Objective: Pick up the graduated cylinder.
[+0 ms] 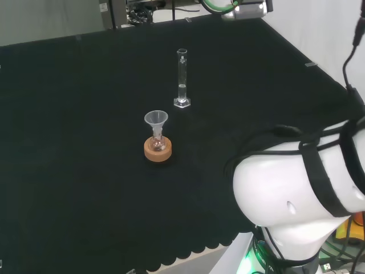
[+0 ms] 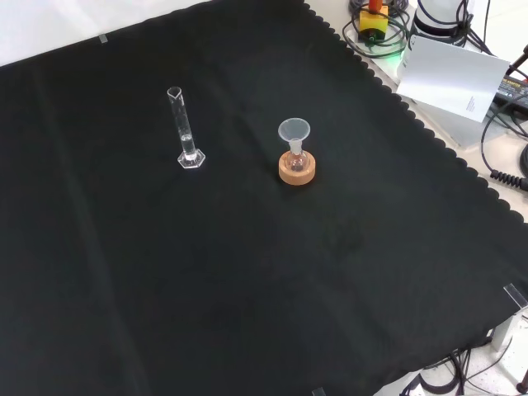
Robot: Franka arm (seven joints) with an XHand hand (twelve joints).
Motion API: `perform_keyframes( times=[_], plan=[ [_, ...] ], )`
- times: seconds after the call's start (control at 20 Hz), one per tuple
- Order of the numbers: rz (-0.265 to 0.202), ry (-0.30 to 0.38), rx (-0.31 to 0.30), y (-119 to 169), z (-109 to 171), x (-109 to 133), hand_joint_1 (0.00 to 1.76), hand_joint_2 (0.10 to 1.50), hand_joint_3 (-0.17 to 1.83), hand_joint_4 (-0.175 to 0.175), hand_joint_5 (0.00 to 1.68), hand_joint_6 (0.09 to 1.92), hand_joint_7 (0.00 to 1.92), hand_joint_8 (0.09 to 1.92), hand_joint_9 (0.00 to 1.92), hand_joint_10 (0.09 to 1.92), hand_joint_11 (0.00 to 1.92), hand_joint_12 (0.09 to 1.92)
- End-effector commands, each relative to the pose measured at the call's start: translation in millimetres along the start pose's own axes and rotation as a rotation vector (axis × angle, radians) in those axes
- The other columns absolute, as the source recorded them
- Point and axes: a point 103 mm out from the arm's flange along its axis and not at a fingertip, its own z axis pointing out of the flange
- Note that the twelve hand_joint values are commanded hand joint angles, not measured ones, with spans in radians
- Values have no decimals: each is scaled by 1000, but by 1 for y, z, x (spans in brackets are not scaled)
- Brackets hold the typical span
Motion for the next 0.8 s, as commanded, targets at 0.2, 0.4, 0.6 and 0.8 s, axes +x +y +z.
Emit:
perform_keyframes(
  times=[0.2,0.4,0.6,0.8],
  plan=[
    [-33,95,-26,69,72,-41,391,1109,280,-36,306,87,118,557,290,650,66,1387],
    [-57,154,-5,91,104,-53,466,1066,274,-38,303,87,95,554,309,646,86,1384],
    [-85,206,30,110,136,-63,495,1043,282,-31,201,87,18,519,262,624,74,1380],
    [-143,288,34,127,166,-71,510,1001,322,-27,171,87,20,503,238,626,57,1385]
  ],
)
